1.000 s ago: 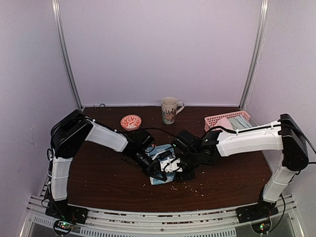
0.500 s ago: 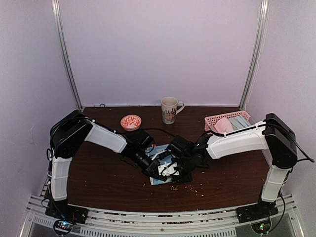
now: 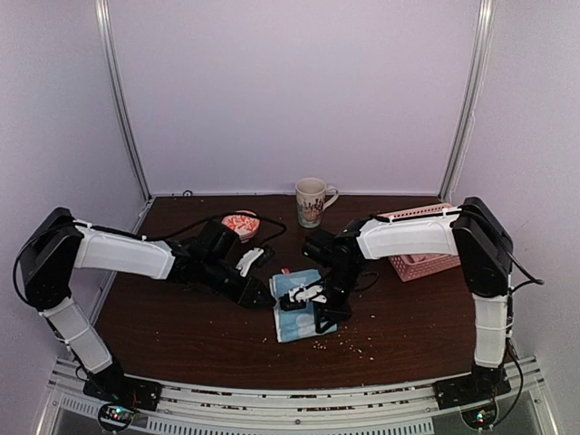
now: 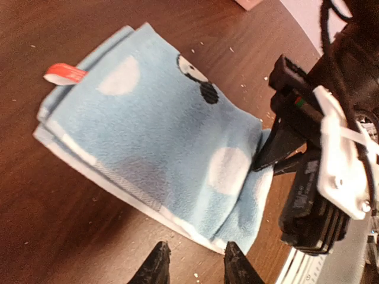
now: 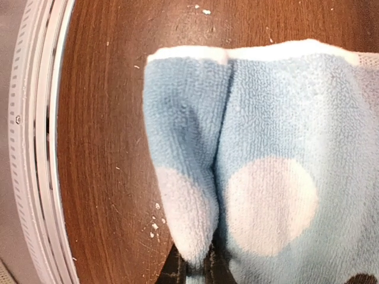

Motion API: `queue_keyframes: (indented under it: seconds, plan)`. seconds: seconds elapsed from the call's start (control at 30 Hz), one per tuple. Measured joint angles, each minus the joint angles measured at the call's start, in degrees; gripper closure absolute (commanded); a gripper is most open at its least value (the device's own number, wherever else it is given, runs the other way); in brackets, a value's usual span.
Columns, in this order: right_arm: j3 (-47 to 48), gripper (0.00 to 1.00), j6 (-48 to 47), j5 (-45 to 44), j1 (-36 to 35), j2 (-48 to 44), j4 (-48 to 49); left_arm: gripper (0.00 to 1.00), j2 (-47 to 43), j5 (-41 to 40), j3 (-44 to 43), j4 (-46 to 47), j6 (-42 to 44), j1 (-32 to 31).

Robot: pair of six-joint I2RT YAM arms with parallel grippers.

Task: Roll the towels
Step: Roll the towel at the center of the board.

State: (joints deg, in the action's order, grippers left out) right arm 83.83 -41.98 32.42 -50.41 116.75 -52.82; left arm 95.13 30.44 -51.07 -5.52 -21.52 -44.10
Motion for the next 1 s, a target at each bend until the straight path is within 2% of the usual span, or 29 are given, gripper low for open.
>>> queue_keyframes:
  seconds: [0.2, 0.3, 0.37, 0.47, 0.6, 0.8, 1.0]
  plan:
    - [13.4, 0.96, -3.1, 9.1, 4.0, 12.3, -14.2, 0.67, -12.8, -8.9, 9.7, 6.0, 2.1, -1.0]
    - [18.0, 0.96, -3.3, 13.3, 6.1, 16.7, -19.6, 0.66, -18.6, -14.6, 12.5, 8.7, 7.0, -5.3]
    - [19.1, 0.96, -3.1, 15.5, 7.1, 18.3, -21.5, 0.65, -19.3, -18.0, 12.2, 10.0, 10.9, -9.5]
    - [20.6, 0.96, -2.6, 17.9, 8.4, 20.3, -23.9, 0.64, -16.4, -22.9, 9.9, 9.8, 17.3, -15.8]
    - [21.7, 0.96, -1.4, 20.1, 9.2, 22.0, -25.5, 0.64, -8.6, -26.2, 4.6, 7.5, 24.1, -20.3]
    - [22.0, 0.96, 0.0, 21.2, 9.4, 22.6, -26.3, 0.64, 4.2, -30.0, -4.6, 3.8, 30.5, -22.1]
    - [22.0, 0.95, 0.2, 21.4, 9.5, 22.7, -26.5, 0.71, 9.7, -31.4, -7.2, 1.9, 33.7, -22.5]
